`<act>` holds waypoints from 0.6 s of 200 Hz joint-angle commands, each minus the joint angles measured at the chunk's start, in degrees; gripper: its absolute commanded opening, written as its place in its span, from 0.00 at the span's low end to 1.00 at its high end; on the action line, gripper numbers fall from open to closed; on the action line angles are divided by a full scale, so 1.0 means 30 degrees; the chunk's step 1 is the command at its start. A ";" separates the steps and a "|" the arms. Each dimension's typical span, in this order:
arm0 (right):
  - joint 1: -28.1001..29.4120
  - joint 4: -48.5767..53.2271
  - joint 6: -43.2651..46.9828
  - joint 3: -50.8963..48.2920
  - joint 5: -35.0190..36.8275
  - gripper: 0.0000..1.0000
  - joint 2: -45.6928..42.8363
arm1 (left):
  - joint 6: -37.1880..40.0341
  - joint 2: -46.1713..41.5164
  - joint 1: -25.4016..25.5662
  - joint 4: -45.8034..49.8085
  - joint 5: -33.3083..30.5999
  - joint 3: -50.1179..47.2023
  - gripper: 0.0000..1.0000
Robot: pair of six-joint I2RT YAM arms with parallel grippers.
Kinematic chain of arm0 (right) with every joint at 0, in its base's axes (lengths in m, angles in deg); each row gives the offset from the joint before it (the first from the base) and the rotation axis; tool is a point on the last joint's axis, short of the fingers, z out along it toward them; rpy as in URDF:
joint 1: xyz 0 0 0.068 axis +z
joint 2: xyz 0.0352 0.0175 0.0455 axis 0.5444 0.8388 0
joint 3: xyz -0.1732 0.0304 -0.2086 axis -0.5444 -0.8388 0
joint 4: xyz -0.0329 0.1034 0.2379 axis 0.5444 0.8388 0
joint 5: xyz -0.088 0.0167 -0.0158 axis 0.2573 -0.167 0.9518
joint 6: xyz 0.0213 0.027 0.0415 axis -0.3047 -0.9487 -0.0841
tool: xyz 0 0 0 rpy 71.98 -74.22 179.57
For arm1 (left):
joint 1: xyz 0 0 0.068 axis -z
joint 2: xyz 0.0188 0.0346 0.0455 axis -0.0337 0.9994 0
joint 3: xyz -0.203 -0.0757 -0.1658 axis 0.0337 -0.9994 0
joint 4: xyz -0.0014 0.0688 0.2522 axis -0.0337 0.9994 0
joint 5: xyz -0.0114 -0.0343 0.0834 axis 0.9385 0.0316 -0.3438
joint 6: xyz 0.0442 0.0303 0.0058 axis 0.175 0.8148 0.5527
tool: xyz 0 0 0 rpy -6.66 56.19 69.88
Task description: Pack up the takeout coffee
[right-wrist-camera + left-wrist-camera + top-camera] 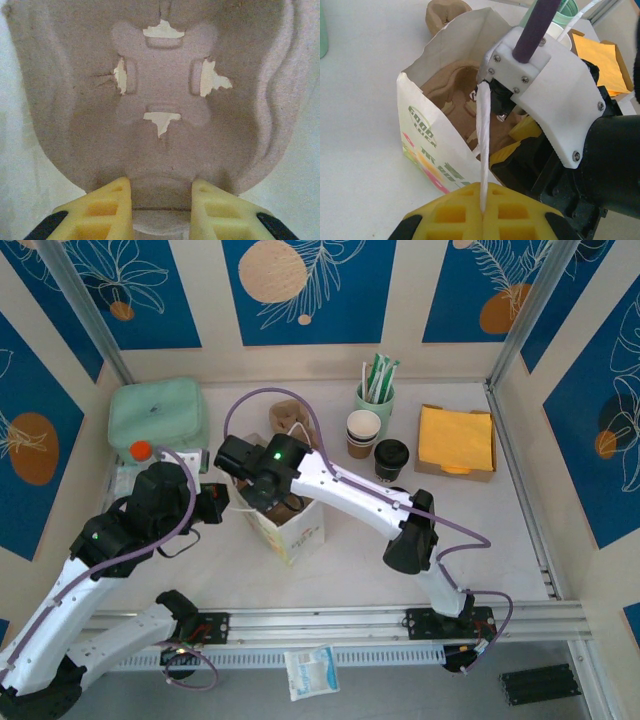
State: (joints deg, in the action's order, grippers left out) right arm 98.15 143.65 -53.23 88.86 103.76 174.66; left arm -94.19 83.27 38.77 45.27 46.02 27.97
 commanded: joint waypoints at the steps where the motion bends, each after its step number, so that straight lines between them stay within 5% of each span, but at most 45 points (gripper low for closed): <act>1: 0.0197 0.0076 -0.0070 -0.0572 0.0115 0.25 -0.0091 | -0.0229 -0.0094 -0.0188 -0.0124 0.0062 0.0215 0.00; 120: -0.0934 -0.1161 -0.0803 -0.2295 -0.2746 0.25 -0.0564 | -0.0231 -0.0184 -0.0184 -0.0063 -0.0025 0.0219 0.00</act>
State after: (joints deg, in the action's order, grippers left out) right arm 96.21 140.59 -54.37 82.68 99.06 174.66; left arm -94.21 83.25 38.77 45.27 46.02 27.97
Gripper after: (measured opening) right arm 0.253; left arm 0.064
